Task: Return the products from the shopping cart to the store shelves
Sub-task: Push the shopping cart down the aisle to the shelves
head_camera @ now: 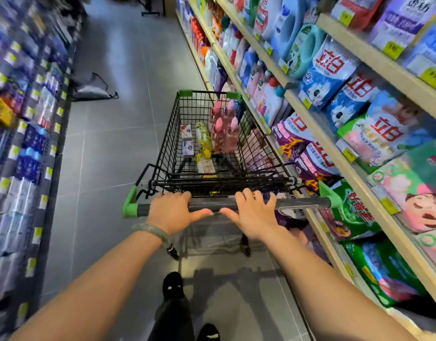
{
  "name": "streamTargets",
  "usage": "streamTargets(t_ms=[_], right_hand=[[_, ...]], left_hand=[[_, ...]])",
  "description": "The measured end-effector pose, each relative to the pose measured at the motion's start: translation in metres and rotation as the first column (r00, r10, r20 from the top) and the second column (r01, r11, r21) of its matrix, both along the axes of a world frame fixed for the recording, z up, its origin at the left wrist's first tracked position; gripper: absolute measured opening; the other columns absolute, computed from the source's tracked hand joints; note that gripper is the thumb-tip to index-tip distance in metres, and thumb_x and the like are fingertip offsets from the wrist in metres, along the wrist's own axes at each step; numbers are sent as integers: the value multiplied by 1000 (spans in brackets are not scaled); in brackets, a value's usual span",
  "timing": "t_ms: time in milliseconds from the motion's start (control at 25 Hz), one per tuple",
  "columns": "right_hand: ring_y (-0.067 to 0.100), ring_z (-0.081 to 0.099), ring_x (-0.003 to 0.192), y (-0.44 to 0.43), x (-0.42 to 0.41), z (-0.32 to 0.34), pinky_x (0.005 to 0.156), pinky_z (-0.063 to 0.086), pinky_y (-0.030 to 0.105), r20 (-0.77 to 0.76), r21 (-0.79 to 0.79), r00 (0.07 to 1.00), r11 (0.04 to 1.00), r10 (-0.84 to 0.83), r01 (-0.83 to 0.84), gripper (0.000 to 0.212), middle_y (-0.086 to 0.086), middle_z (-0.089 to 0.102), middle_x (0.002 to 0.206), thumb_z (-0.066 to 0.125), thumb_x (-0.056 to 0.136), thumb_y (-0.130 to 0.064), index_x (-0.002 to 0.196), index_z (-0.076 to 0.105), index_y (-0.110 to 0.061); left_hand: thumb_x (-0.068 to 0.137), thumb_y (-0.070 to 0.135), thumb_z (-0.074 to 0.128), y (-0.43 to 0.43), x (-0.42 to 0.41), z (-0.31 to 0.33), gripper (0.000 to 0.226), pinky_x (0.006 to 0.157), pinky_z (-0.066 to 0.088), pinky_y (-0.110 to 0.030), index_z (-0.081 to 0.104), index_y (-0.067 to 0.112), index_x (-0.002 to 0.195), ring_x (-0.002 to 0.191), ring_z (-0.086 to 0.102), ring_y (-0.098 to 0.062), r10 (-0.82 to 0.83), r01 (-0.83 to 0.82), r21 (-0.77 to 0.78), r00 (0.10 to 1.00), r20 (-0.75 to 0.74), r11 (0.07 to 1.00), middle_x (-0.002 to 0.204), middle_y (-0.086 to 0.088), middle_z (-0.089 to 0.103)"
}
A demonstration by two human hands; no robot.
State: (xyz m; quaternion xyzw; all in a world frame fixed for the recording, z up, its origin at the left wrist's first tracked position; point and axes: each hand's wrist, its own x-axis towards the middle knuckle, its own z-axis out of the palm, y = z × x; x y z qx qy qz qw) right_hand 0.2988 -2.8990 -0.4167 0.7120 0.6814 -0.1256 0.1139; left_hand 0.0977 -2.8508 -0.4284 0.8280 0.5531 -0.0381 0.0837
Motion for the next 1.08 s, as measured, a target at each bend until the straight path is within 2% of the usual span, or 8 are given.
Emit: streamTargets(t_ms=[80,200,320,440,560,680,920,1080], right_hand=[[32,37,128,26,-1,1,104,24,64,-2,-7,1000,1000,3,-3,70,5,43,136,18,89,-71,130,42,-20],[31,37,129,75,-8,1,103,25,63,-19,-19,1000,1000,8,-8,68,5,43,136,20,89,-71,131,41,-21],[29,36,130,128,-13,0,105,22,61,-90,-46,996,999,14,-18,62,3,43,135,23,92,-67,129,43,-21],[26,39,128,175,-6,-3,106,23,52,-128,-17,992,1000,8,-10,58,2,46,133,28,90,-68,128,45,-26],[28,36,132,221,8,-5,111,20,48,-70,31,992,994,-102,104,81,4,46,138,27,78,-83,131,46,-25],[28,29,137,273,17,-4,115,7,56,-39,4,981,981,-192,192,94,2,41,143,22,65,-93,131,45,-30],[29,31,129,404,39,-3,109,19,57,-89,-108,989,988,-121,111,78,-1,43,135,25,66,-92,111,52,-35],[31,31,128,487,49,-3,109,16,59,-107,-115,992,992,-69,57,72,1,42,134,26,72,-88,109,52,-32]], left_hand=[[63,92,17,15,1,0,85,98,37,-47,57,25,95,104,59,-23,118,-116,47,992,-35,992,103,1,66],[65,92,19,57,-3,4,92,109,17,-59,58,26,116,124,45,-29,223,-232,-102,970,-93,967,125,-2,59],[64,93,19,117,-13,7,89,105,21,-59,58,28,110,124,43,-30,199,-214,-221,976,-89,952,123,-2,59],[62,94,21,171,-20,7,87,103,25,-57,60,31,107,122,45,-31,216,-225,-299,974,-64,927,116,-1,62],[62,94,24,221,-21,9,89,105,22,-57,58,32,116,126,43,-32,225,-230,-292,973,-52,928,121,-2,61],[63,93,25,273,-18,12,80,104,24,-56,59,32,103,122,46,-31,233,-235,-281,972,-41,930,111,-2,63],[65,91,30,384,-6,16,61,102,25,-51,49,34,71,117,46,-29,287,-282,-302,958,-29,911,88,3,55],[66,90,32,461,2,15,55,99,26,-49,49,37,68,113,46,-25,311,-295,-303,951,2,906,85,6,57]])
